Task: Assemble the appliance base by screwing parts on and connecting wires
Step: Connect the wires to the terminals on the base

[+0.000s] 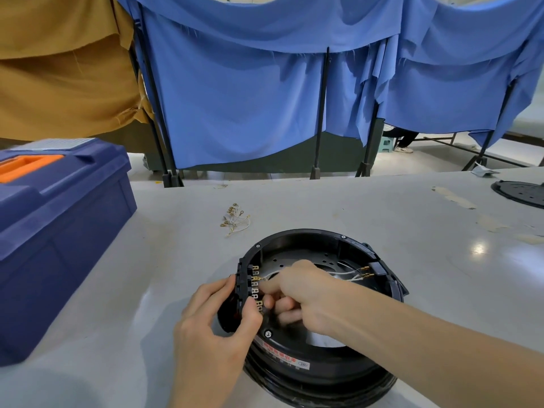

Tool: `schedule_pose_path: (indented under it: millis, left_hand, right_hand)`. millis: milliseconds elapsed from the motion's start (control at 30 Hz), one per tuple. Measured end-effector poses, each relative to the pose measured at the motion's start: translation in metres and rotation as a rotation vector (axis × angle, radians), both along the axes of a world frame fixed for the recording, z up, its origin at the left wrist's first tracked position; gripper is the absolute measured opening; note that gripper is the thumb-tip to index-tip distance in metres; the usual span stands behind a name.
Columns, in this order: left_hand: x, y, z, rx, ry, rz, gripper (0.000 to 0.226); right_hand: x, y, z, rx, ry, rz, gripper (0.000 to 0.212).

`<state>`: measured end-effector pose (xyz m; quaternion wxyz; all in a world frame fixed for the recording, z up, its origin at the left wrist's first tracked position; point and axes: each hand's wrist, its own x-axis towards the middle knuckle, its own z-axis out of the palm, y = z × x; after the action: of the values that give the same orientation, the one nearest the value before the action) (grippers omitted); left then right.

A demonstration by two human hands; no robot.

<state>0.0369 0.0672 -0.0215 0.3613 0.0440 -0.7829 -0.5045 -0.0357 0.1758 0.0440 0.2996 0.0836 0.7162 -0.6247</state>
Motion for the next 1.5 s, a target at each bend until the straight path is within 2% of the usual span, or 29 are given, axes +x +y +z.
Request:
schedule_pose_path:
  millis: [167,267,300,367,433,467,533,600,700,833,900,967,1167,1300,1500]
  left_hand:
    - [0.001,-0.001,0.0,-0.035,-0.026,0.035,0.062]
    - [0.0,-0.003,0.002,-0.006,-0.059,0.002,0.059]
    - [-0.002,-0.004,0.002,0.007,-0.071,-0.013,0.056]
    - [-0.008,-0.008,0.002,0.03,-0.091,-0.049,0.041]
    - [-0.014,-0.012,0.003,0.064,-0.128,-0.089,0.04]
    - [-0.017,-0.013,0.003,0.086,-0.153,-0.111,0.043]
    - [-0.02,-0.016,0.004,0.115,-0.201,-0.144,0.044]
    - [-0.023,-0.021,0.005,0.113,-0.227,-0.161,0.043]
    - [-0.029,-0.031,0.009,0.126,-0.214,-0.145,0.032]
    - [-0.048,-0.042,0.019,0.226,-0.149,-0.111,0.004]
    - [-0.068,-0.051,0.02,0.217,-0.174,-0.067,0.019]
    - [-0.088,-0.061,0.019,0.191,-0.237,-0.046,0.018]
    - [-0.141,-0.088,0.0,-0.037,-0.365,-0.02,0.018]
    - [-0.17,-0.088,-0.003,-0.315,-0.463,-0.02,0.038]
    - [-0.199,-0.083,-0.004,-0.443,-0.5,-0.064,0.027]
  right_hand:
    - [0.005,0.02,0.008,0.056,0.135,0.018,0.014]
    - [-0.003,0.038,0.013,0.109,0.405,0.018,0.018]
    - [-0.01,0.043,0.013,0.175,0.566,0.019,0.02]
    - [-0.027,0.055,0.012,0.489,0.939,0.003,0.02]
    - [-0.041,0.061,0.008,0.78,1.143,0.059,0.016]
    - [-0.048,0.062,0.005,0.824,1.153,0.137,0.022]
    - [-0.059,0.059,-0.003,0.821,1.056,0.306,0.034]
    - [-0.063,0.053,-0.007,0.858,0.995,0.391,0.038]
    - [-0.068,0.048,-0.007,0.87,0.964,0.412,0.037]
    - [-0.071,0.044,-0.007,0.854,0.951,0.444,0.038]
    - [-0.072,0.044,-0.006,0.837,0.949,0.445,0.039]
    - [-0.074,0.046,-0.003,0.811,0.927,0.457,0.038]
    - [-0.082,0.049,0.009,0.707,0.883,0.465,0.031]
    - [-0.085,0.046,0.011,0.712,0.874,0.454,0.025]
    - [-0.088,0.041,0.004,0.716,0.906,0.416,0.025]
